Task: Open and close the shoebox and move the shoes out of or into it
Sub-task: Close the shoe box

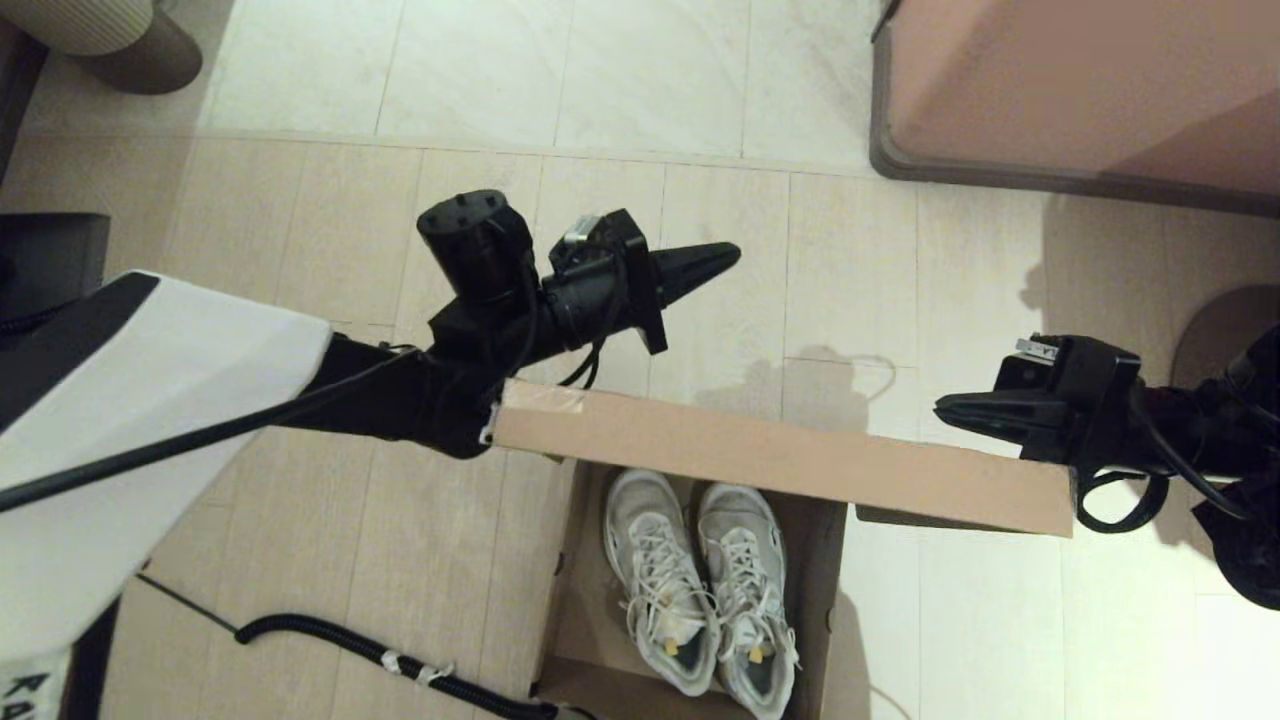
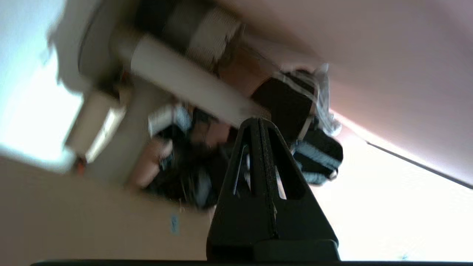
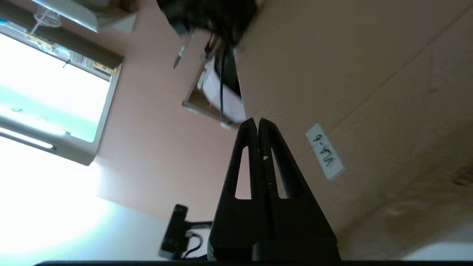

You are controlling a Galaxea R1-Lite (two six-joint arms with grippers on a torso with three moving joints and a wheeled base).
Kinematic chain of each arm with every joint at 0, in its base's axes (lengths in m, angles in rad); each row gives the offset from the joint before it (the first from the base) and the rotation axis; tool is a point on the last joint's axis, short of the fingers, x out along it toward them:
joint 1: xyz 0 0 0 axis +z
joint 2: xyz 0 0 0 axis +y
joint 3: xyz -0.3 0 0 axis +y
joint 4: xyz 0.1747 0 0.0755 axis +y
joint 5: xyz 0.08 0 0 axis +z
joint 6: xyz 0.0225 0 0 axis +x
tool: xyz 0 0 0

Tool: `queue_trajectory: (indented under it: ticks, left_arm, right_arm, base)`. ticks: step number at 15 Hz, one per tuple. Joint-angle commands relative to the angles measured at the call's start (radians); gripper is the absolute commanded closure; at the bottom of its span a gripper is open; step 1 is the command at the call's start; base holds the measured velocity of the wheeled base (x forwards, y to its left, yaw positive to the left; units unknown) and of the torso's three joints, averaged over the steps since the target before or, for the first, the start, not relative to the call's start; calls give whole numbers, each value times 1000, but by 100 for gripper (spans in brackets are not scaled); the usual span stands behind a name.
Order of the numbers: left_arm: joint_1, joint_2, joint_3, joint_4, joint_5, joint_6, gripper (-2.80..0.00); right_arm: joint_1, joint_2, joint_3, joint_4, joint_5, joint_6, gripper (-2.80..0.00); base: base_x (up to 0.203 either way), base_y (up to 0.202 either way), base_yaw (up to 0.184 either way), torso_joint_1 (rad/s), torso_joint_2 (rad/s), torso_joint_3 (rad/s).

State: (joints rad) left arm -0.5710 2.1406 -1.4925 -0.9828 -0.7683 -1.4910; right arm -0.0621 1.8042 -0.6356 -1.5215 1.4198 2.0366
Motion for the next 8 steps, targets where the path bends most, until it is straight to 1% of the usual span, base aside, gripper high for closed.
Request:
queue_trajectory:
  ticks: [1, 2, 3, 5, 6, 8]
  left_arm:
    - [-35, -96, 121, -7, -3, -6, 0]
    - [-53, -120, 175, -13, -2, -2, 0]
    - [-69, -143, 227, -36, -1, 5, 0]
    - [-90, -187, 296, -80, 1, 10, 0]
    - [-101, -208, 331, -86, 1, 10, 0]
    - [-109, -252, 394, -89, 3, 13, 0]
  right_arm:
    - [-43, -21, 30, -9, -28, -35, 0]
    - [-55, -21, 35, -9, -79, -47, 0]
    - [-63, -20, 36, -9, -158, -52, 0]
    - [-70, -13, 25, -9, -303, -56, 0]
    - [-71, -4, 21, -9, -356, -66, 0]
    - [-72, 15, 3, -9, -370, -107, 0]
  base:
    - [0, 0, 0, 0, 0, 0]
    - [0, 0, 0, 0, 0, 0]
    - [0, 0, 0, 0, 0, 0]
    - [0, 0, 0, 0, 0, 0]
    - [0, 0, 0, 0, 0, 0]
    - [0, 0, 0, 0, 0, 0]
